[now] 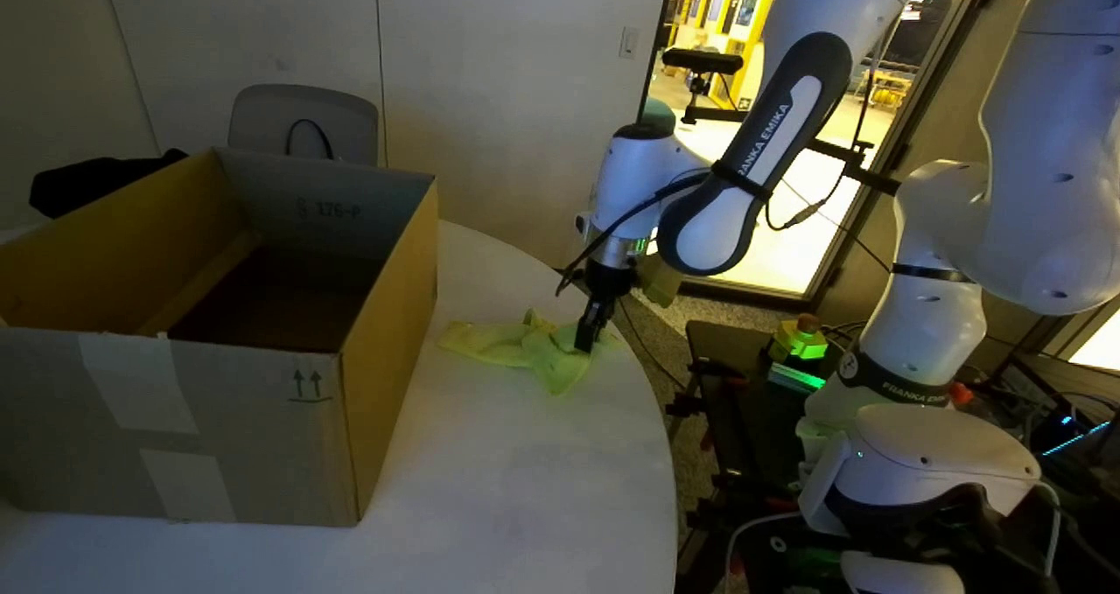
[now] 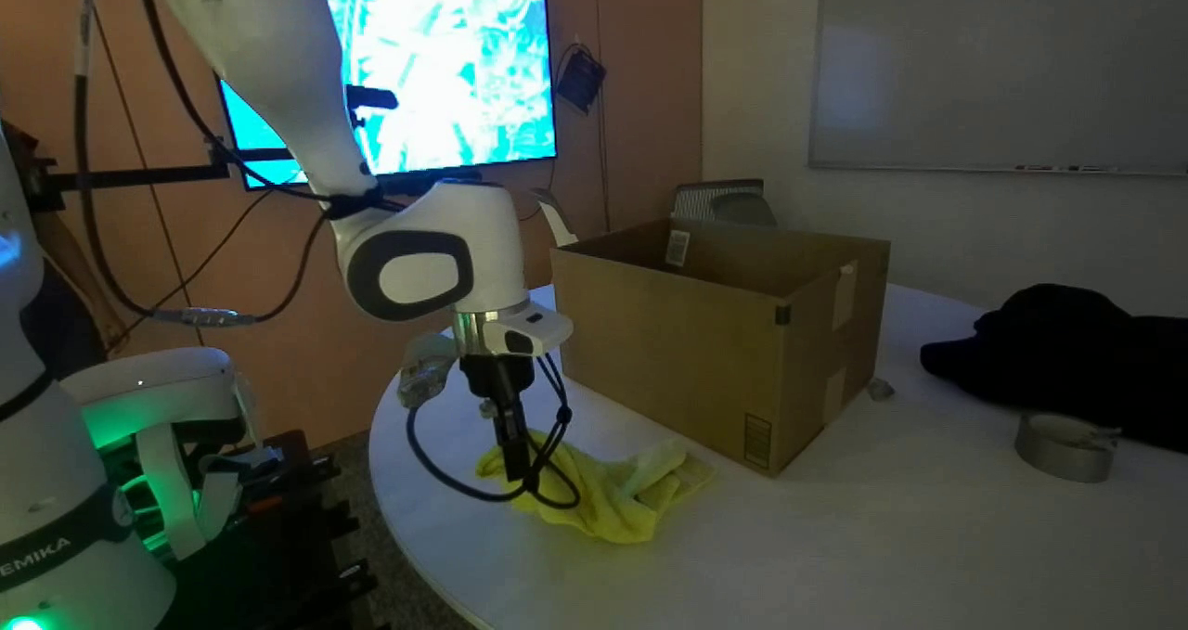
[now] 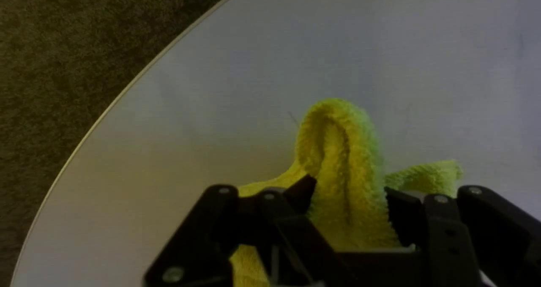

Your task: Put the marker on the towel, fold the towel then out it in the box

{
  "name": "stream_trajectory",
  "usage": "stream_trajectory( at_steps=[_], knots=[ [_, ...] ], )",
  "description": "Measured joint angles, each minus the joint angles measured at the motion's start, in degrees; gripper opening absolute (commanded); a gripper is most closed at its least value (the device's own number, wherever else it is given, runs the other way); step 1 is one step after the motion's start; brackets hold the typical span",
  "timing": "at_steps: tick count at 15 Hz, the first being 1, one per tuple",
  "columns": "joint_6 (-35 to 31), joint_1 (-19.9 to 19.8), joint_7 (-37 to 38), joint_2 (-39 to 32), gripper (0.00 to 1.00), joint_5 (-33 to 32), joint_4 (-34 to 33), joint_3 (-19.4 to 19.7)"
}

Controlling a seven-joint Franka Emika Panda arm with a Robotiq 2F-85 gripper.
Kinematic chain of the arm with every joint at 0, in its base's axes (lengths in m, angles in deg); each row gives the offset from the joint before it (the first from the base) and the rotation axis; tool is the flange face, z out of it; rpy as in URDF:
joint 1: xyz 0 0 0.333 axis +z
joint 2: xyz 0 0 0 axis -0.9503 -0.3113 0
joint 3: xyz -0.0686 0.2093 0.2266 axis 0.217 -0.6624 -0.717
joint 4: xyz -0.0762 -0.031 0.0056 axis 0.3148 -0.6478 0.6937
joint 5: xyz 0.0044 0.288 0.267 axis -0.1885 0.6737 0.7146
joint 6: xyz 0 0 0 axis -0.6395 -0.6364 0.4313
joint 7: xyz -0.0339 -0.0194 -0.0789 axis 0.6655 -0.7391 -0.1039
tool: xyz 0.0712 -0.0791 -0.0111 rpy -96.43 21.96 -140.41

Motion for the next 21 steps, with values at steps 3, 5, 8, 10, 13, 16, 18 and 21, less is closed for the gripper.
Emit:
stream_trajectory(
  at_steps=[3, 5, 8, 10, 13, 16, 18, 21],
  knots=[
    [-1.92, -0.24, 6.3, 3.46, 0.11, -4.88, -0.46, 0.81],
    [-5.07, -0.7, 11.73, 4.5, 0.11, -8.5, -1.2, 1.16],
    [-7.44, -0.42, 21.47, 3.56, 0.11, -16.45, -4.66, 3.66],
    [-7.56, 0.09, 27.82, 0.91, 0.11, -20.57, -8.57, 5.31],
    [-7.57, 1.27, 34.29, -5.81, 0.11, -21.78, -14.87, 6.49],
    [-7.53, 1.55, 36.46, -13.15, 0.12, -19.94, -19.97, 5.31],
    [-7.51, 1.42, 35.73, -17.41, 0.13, -16.34, -22.64, 3.58],
    [-7.02, 0.88, 29.34, -22.14, 0.41, -7.09, -25.8, 0.27]
  ],
)
